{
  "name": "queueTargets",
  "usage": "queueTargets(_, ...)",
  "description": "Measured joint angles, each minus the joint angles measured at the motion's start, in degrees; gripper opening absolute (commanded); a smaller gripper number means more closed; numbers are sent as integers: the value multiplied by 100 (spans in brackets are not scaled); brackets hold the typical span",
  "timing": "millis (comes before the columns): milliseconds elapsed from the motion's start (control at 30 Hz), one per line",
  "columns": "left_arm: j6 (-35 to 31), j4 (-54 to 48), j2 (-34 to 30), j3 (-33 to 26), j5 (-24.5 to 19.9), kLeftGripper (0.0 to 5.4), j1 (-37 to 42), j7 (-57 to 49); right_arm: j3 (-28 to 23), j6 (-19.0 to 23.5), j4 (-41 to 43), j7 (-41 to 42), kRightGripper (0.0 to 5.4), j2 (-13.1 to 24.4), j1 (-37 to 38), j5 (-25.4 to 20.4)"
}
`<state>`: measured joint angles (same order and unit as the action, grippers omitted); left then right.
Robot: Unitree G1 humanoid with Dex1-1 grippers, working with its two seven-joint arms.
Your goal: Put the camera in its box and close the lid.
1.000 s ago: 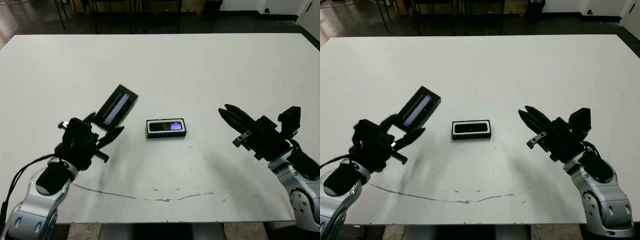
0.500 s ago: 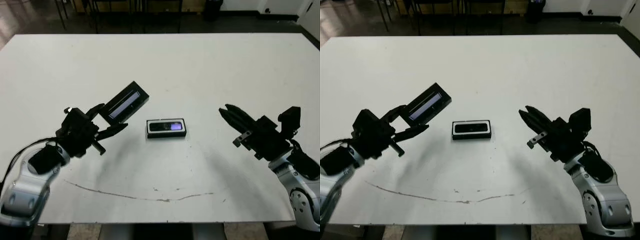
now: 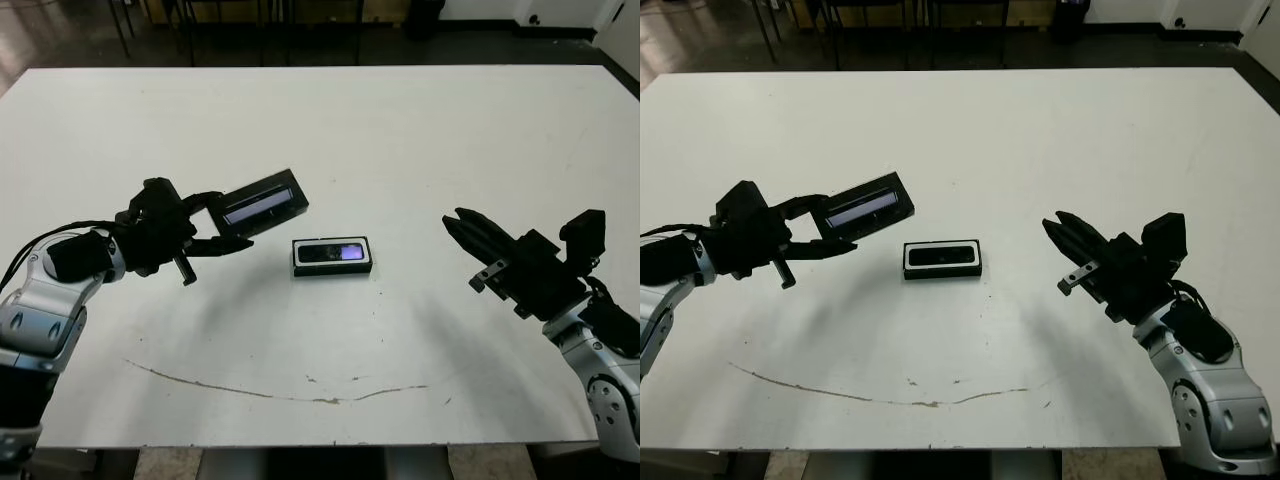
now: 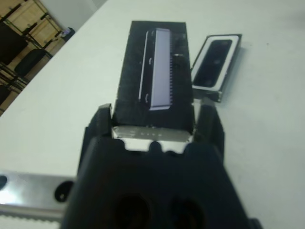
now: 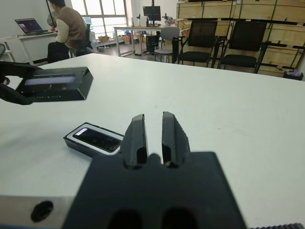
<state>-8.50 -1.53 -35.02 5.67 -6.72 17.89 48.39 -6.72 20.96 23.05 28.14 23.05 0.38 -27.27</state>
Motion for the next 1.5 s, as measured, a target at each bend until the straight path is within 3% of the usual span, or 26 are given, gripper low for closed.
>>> queueTargets(367,-61,812,-17,592,74,89,636,832,-29,158,76,1,0,3,-45,-12)
queueTargets(600,68,1332,315,883,189,89,910,932,-43,157,76,12,0,3,-43,2)
queueTargets(1500,265,2043,818,1343,575,76,1250,1241,-109,43,-18,124,0,-2,19,-75)
